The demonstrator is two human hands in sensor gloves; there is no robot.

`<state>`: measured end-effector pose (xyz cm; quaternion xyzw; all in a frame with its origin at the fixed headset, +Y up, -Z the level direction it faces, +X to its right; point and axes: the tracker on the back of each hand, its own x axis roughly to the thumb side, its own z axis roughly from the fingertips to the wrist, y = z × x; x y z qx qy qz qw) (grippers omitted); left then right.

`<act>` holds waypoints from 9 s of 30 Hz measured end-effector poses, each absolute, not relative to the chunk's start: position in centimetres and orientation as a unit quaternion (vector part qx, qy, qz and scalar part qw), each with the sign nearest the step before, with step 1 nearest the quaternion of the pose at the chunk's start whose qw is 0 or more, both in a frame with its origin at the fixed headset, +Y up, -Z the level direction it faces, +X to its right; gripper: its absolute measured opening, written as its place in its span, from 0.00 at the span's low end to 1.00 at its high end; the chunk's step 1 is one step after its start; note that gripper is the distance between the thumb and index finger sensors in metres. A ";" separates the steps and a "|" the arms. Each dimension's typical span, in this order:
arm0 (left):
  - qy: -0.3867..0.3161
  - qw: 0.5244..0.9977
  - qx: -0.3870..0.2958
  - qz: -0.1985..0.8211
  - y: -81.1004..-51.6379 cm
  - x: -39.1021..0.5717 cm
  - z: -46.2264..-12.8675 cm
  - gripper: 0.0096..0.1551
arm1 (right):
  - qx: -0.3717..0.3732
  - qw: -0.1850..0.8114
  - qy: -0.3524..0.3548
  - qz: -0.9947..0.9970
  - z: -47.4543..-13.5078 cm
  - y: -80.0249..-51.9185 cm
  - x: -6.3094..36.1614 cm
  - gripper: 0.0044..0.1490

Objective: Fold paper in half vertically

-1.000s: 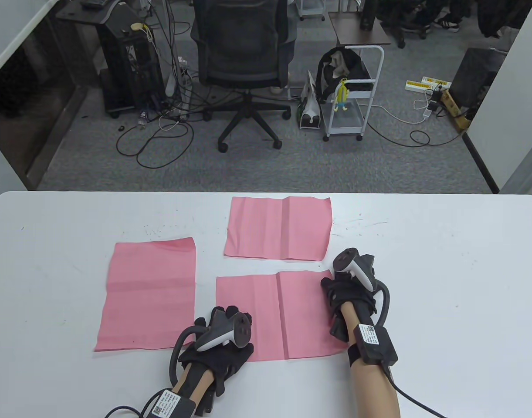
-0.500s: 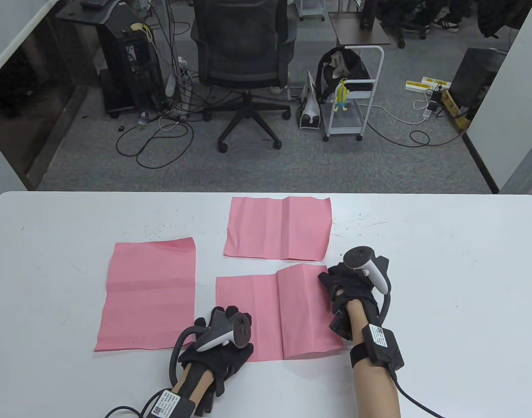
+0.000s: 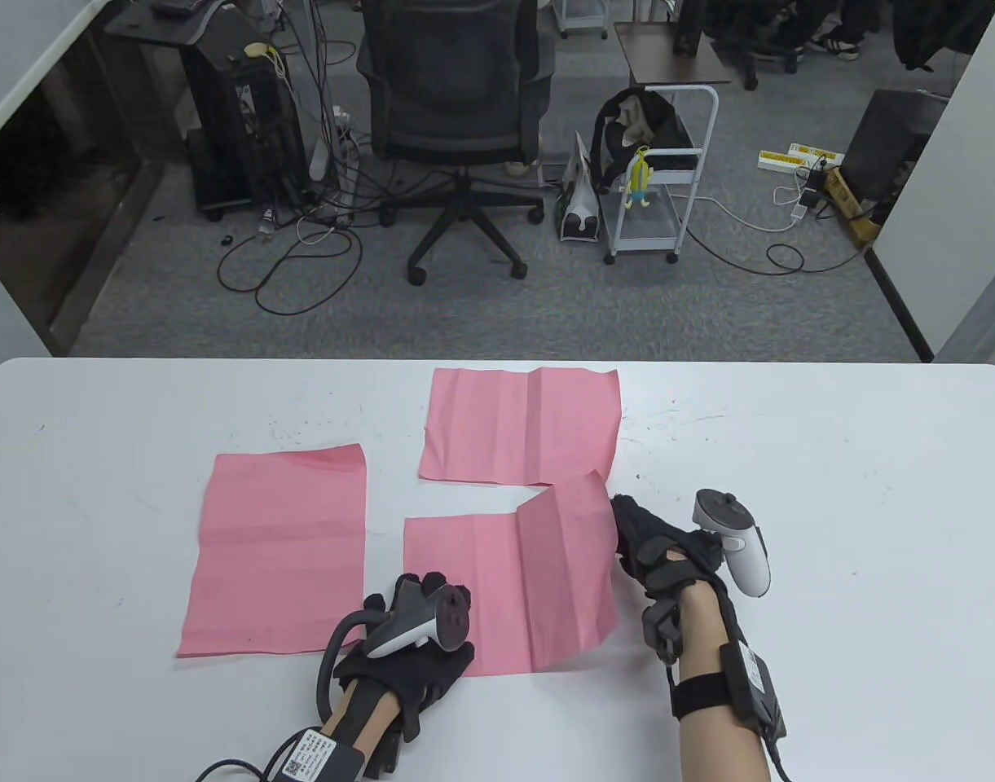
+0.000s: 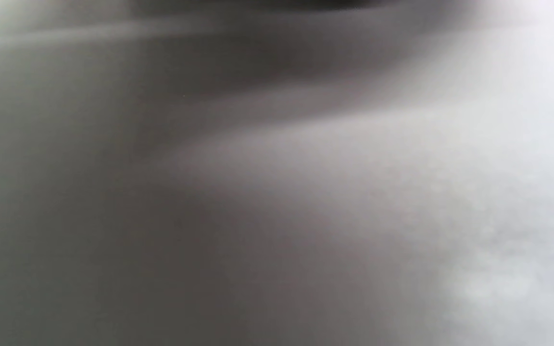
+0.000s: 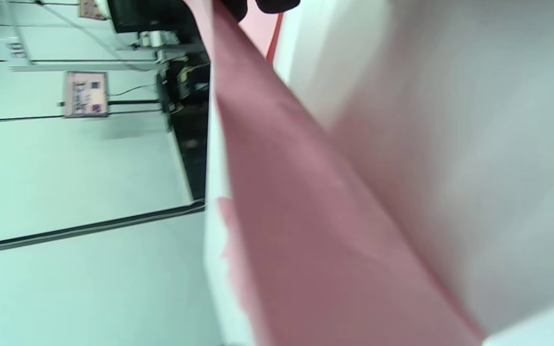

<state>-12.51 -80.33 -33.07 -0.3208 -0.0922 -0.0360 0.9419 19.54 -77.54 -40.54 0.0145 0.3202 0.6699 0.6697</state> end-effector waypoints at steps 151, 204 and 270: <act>-0.069 0.951 -0.300 -0.028 -80.8 -13.5 -33.6 0.44 | 0.017 0.110 0.305 0.946 -42.9 -78.9 2.9 0.40; -0.070 0.949 -0.307 -0.030 -80.8 -13.4 -33.7 0.44 | 0.118 0.063 0.308 0.942 -30.4 -77.0 3.8 0.38; -0.070 0.949 -0.304 -0.034 -80.8 -13.4 -33.7 0.44 | 0.009 0.194 0.319 0.927 -37.5 -79.4 5.3 0.48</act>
